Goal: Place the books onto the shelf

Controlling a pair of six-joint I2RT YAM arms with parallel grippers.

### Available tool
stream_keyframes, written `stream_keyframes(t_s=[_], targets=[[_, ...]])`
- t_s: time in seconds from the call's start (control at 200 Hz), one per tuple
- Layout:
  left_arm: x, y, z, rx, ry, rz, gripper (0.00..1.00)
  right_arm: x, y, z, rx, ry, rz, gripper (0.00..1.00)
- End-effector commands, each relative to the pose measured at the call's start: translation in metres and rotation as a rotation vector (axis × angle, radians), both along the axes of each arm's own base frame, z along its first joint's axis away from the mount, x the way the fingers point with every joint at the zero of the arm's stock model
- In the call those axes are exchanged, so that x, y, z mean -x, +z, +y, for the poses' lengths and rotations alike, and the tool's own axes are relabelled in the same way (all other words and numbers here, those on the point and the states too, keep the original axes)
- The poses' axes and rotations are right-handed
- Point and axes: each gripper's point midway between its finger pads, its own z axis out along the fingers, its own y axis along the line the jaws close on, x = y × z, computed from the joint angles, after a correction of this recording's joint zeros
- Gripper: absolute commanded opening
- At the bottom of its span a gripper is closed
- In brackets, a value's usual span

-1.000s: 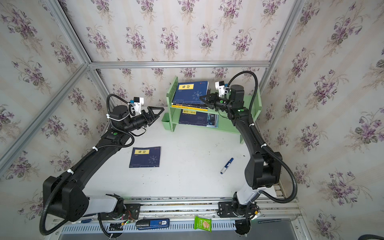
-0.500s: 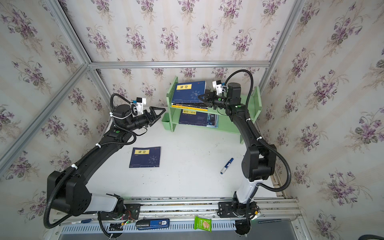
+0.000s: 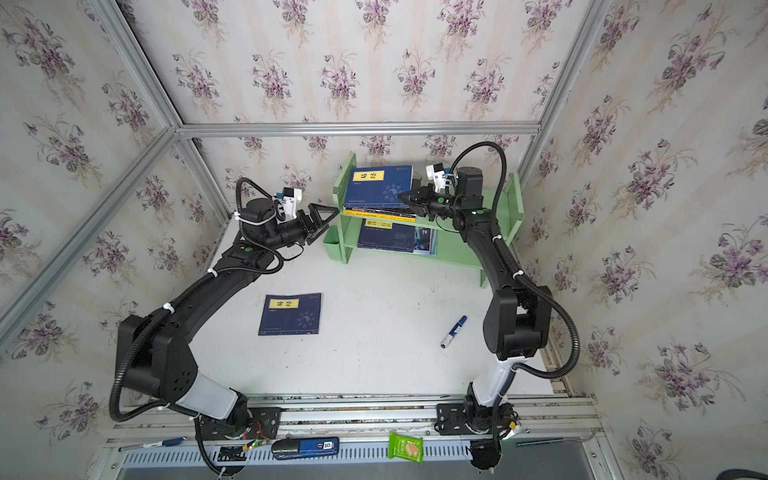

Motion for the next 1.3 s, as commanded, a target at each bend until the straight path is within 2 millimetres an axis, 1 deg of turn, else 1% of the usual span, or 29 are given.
stream_keyframes(t_s=[0.0, 0.11, 0.23, 0.54, 0.765, 1.009, 1.174, 1.294], targets=[[-0.008, 0.01, -0.005, 0.022, 0.014, -0.017, 0.99, -0.003, 0.007, -0.002, 0.014, -0.007, -0.049, 0.07], [-0.015, 0.011, -0.012, 0.04, 0.017, -0.009, 0.99, -0.004, 0.009, -0.001, -0.004, -0.002, -0.048, 0.07], [-0.019, 0.014, -0.012, 0.062, 0.03, -0.012, 0.99, -0.006, 0.015, -0.001, -0.027, -0.003, -0.046, 0.07], [-0.026, 0.006, -0.012, 0.082, 0.047, 0.017, 0.99, -0.017, 0.006, -0.003, -0.072, -0.021, 0.018, 0.06], [-0.031, 0.003, -0.013, 0.091, 0.056, 0.033, 0.99, -0.016, 0.007, -0.002, -0.078, -0.009, 0.023, 0.06], [-0.033, 0.0, -0.015, 0.099, 0.058, 0.044, 0.99, -0.014, 0.022, 0.0, -0.116, 0.006, -0.001, 0.07], [-0.036, -0.002, -0.015, 0.101, 0.066, 0.05, 0.99, -0.015, 0.016, 0.002, -0.117, 0.012, 0.015, 0.07], [-0.04, -0.003, -0.016, 0.108, 0.078, 0.056, 0.99, -0.013, 0.016, 0.004, -0.117, 0.028, 0.014, 0.07]])
